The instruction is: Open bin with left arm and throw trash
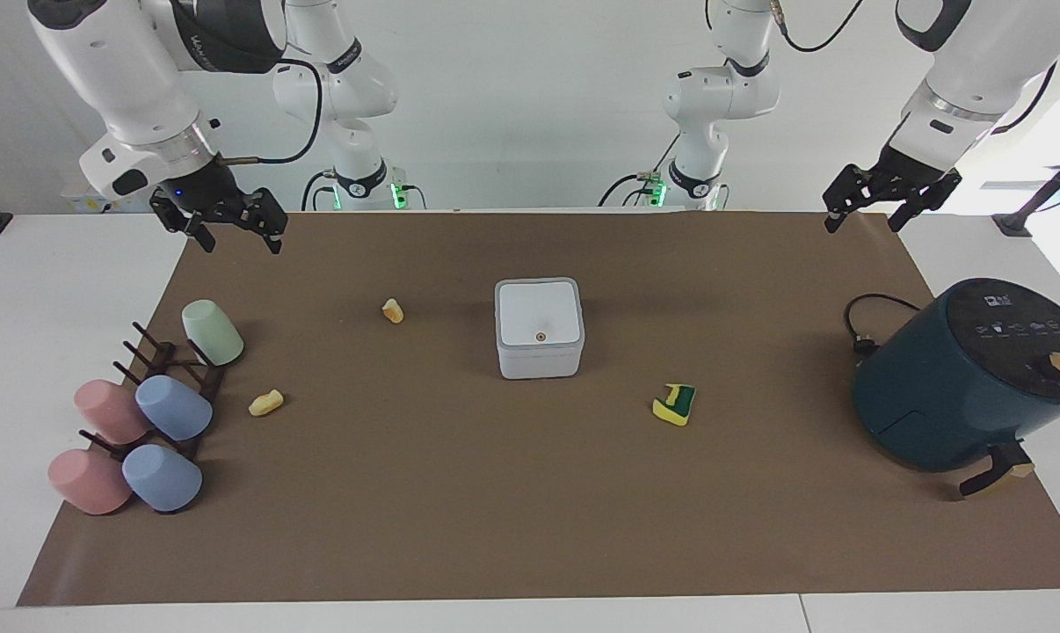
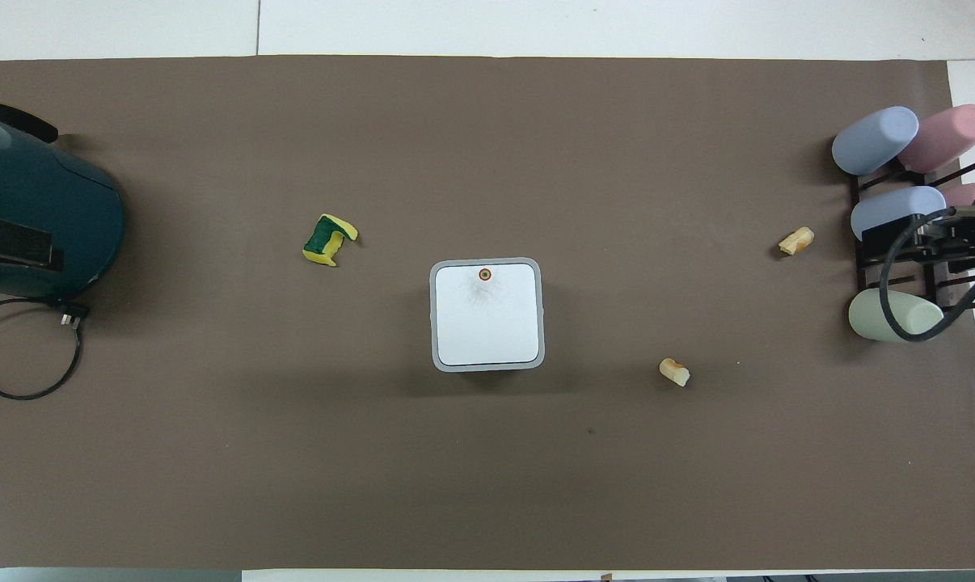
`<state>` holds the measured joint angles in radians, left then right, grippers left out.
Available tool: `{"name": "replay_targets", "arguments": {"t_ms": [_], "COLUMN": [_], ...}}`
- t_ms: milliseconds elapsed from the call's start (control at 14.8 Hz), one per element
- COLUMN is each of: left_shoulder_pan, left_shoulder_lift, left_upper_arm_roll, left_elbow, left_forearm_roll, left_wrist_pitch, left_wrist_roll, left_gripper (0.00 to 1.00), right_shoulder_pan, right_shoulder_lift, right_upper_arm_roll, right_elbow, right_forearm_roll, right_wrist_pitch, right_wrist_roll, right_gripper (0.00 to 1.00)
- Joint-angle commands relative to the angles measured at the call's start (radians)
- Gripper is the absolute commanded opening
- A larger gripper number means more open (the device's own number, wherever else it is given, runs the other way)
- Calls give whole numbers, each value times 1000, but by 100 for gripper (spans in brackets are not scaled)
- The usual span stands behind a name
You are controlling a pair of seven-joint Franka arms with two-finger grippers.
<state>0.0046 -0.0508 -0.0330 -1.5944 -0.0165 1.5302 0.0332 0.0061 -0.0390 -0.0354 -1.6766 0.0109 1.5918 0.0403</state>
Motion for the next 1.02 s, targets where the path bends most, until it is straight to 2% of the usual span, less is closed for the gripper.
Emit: {"name": "replay_targets", "arguments": {"t_ms": [0, 339, 474, 542, 609, 745, 812, 948], "left_shoulder_pan": [-6, -17, -89, -121, -145, -251, -302, -401], "left_shoulder_lift": [-26, -27, -27, -29, -34, -38, -38, -47], "left_upper_arm_roll": [-2, -8, -12, -12, -13, -12, -12, -12], "left_elbow": [-30, -30, -35, -47, -53, -85, -114, -192], "left_forearm_roll": [26, 26, 24, 24, 21, 21, 21, 21], "left_wrist_pitch": [4, 14, 24, 36, 51, 97, 161, 311], "left_wrist_roll": [8, 1, -18, -48, -56, -62, -99, -249], "left_gripper": [100, 100, 100, 79, 1, 0, 0, 0], "right_shoulder_pan": [-6, -6, -8, -9, -8, -5, 6, 35], "right_shoulder_lift": [-18, -21, -22, -24, -28, -44, -62, -123], "right_upper_arm_roll": [5, 5, 5, 5, 5, 6, 9, 11], "right_elbow": [-17, -23, -25, -25, -34, -75, -116, -252], "right_forearm_roll": [-5, -3, 1, 1, 1, 6, 9, 14], "right_wrist_pitch": [-3, -1, -6, -7, -10, 3, 22, 106], "right_wrist_roll": [-17, -11, -14, -14, -22, -23, -22, -20], "right_gripper": [100, 100, 100, 100, 100, 100, 100, 100]}}
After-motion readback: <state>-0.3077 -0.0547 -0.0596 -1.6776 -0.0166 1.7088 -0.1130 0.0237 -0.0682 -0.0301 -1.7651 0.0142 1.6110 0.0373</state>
